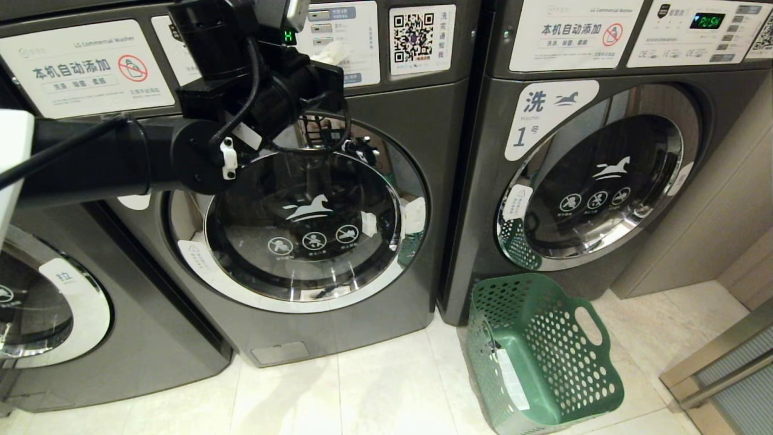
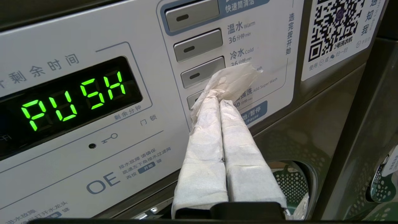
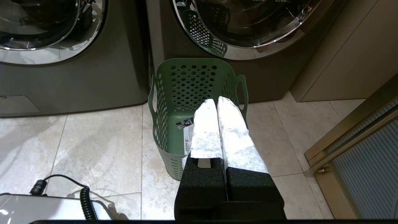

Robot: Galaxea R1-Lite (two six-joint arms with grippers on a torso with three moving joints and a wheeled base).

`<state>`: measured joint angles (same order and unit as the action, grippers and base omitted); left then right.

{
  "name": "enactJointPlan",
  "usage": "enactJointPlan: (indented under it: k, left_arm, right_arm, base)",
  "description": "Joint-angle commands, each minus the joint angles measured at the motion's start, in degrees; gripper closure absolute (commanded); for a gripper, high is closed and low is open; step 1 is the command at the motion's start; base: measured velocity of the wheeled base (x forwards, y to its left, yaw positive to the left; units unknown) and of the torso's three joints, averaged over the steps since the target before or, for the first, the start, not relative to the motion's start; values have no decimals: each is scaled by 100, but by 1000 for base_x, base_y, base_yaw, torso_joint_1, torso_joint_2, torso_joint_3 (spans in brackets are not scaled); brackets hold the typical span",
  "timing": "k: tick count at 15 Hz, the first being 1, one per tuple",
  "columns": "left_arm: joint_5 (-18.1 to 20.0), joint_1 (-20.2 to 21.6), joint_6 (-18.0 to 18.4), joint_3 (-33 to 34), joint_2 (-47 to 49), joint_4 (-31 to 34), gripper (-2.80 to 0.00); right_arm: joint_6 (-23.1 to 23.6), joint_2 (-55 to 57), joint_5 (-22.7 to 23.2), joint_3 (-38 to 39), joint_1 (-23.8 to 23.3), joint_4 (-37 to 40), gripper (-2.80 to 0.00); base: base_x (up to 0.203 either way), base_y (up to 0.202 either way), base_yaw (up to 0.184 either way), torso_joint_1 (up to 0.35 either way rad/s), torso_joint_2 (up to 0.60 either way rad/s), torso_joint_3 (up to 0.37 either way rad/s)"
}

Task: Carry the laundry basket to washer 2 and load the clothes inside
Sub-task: Press the washing machine switch

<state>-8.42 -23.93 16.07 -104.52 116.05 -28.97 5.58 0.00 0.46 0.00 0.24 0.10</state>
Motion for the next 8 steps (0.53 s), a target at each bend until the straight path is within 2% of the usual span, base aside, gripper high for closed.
enactJointPlan:
  k: [1,5,8]
  left_arm:
    - [-37,7,10,11,-39,-21,0]
    - [-37,-2,20,-2,-147,-5,0]
    - [-37,-173,114,2,-497,151,0]
  right_arm:
    - [4,9,-2,0,2,-1,0]
    - [4,9,-2,0,2,-1,0]
    - [4,9,5,0,2,-1,0]
  base:
    - [0,0,0,0,0,0]
    - [0,0,0,0,0,0]
    - [0,0,0,0,0,0]
